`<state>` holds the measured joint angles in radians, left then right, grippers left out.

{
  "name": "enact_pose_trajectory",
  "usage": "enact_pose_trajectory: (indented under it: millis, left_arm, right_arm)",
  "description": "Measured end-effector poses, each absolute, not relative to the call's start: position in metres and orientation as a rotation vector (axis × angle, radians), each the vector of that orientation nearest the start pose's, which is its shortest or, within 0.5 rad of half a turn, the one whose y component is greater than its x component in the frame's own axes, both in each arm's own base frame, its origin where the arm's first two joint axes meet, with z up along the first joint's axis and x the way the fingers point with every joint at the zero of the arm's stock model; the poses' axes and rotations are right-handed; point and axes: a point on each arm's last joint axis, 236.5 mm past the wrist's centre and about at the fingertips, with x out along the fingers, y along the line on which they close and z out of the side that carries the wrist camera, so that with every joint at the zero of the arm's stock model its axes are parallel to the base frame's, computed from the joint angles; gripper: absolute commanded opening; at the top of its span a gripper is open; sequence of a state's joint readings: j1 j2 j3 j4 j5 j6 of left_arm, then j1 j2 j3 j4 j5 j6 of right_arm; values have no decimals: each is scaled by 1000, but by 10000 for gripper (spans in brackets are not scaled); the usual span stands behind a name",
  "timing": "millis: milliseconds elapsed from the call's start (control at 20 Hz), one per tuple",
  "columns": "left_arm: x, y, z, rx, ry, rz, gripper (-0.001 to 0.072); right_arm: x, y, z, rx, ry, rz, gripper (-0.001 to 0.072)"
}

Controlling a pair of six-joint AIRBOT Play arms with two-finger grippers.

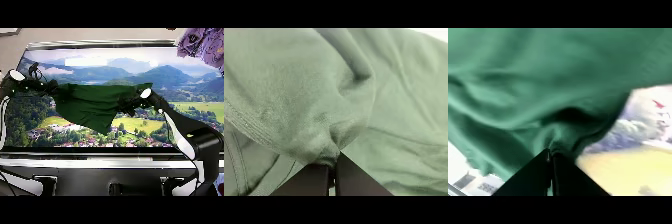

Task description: Fold the clothes and pants, and hang the long-sleeved shirts on hangers.

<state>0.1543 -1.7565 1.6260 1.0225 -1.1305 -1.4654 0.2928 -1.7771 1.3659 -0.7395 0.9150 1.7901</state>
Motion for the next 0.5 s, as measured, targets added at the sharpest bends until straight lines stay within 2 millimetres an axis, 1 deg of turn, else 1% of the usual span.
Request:
enact_pose_trajectory:
  millis: [50,100,150,200,250,300,350,400,450,500]
  left_arm:
    - [525,-30,5,-507,1145,-212,18]
    - [530,-27,18,-499,1117,-216,17]
    - [536,-24,37,-487,1082,-223,17]
    - [542,-20,60,-470,1037,-231,17]
    - [546,-17,86,-450,988,-238,17]
    - [550,-13,119,-423,929,-245,17]
    - [550,-9,152,-397,868,-250,17]
    - [546,-5,190,-369,795,-251,17]
    - [537,-2,226,-345,726,-249,17]
    - [523,1,263,-319,656,-243,17]
  right_arm:
    - [446,272,-50,856,1389,324,25]
    - [458,265,-30,851,1329,344,25]
    - [470,257,-6,844,1265,362,25]
    - [483,246,22,840,1190,377,25]
    - [494,233,57,834,1107,393,25]
    - [503,219,96,829,1017,411,25]
    - [506,206,133,818,941,429,25]
    - [505,193,171,805,861,445,26]
    - [499,178,214,784,776,463,26]
    - [486,165,254,759,699,478,26]
